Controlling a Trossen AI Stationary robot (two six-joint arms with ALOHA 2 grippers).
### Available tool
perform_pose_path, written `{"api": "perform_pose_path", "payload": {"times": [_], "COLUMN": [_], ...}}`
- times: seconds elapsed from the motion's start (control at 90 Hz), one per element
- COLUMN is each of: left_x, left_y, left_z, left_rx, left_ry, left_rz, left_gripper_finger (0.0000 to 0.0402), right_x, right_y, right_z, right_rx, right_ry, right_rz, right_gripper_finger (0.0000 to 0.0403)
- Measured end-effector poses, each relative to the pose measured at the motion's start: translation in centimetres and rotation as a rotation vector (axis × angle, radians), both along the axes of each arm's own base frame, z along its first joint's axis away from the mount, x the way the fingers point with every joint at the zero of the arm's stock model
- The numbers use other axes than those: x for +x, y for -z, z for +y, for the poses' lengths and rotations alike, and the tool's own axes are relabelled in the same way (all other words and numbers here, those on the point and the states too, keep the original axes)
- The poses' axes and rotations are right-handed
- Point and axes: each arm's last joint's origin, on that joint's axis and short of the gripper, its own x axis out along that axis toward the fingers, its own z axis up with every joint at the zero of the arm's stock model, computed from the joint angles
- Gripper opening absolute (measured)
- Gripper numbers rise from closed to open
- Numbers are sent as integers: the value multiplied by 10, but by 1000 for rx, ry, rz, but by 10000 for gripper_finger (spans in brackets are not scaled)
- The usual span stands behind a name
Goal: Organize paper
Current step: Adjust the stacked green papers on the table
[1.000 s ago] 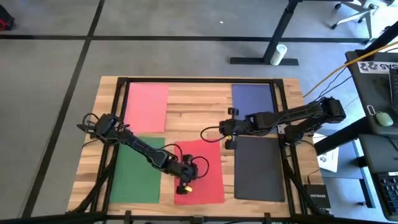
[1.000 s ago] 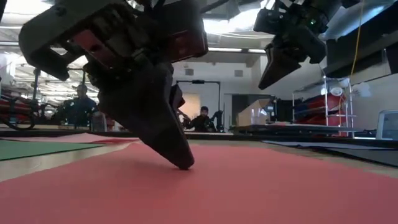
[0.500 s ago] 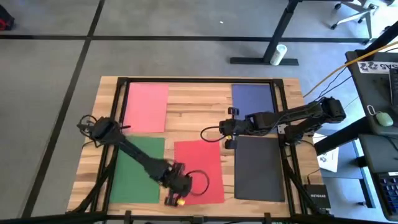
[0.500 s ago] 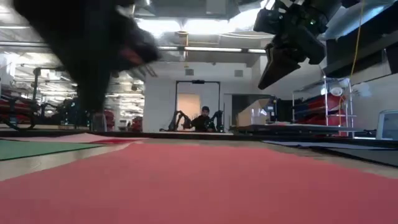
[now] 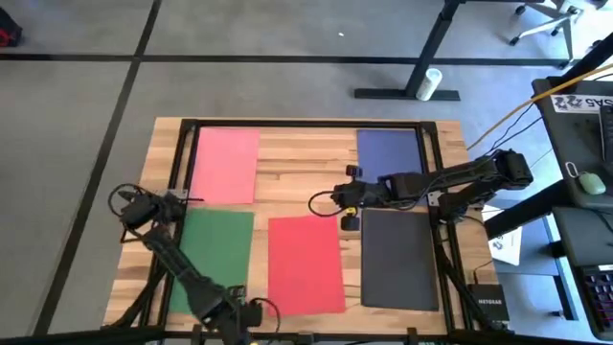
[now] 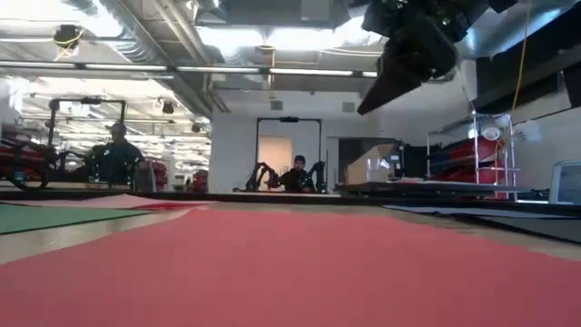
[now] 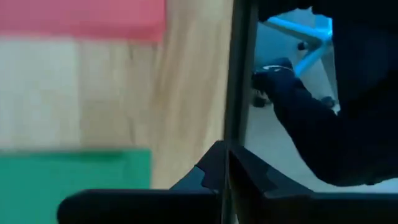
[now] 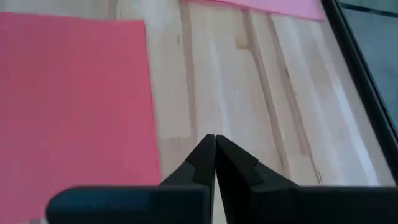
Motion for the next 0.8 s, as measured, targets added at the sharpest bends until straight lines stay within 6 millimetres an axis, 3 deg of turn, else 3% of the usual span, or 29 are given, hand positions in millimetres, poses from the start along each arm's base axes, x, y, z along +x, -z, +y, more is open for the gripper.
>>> {"api": "perform_pose_path", "payload": {"times": [0.189,0.333,0.8], "left_x": [-9,-4,-7], "left_y": [20,29,32], "left_z": [-4,1,10], "left_rx": [70,125,213], "left_ry": [-43,-67,-131], "left_rz": [83,94,141], "left_gripper_finger": [0,0,0], "right_x": [0,0,0], "right_y": [0,0,0], "right_z": [0,0,0], "right_rx": [-1,-2,-3], "right_ry": [0,1,1], "right_rz": [2,0,1], "right_gripper_finger": [0,0,0]}}
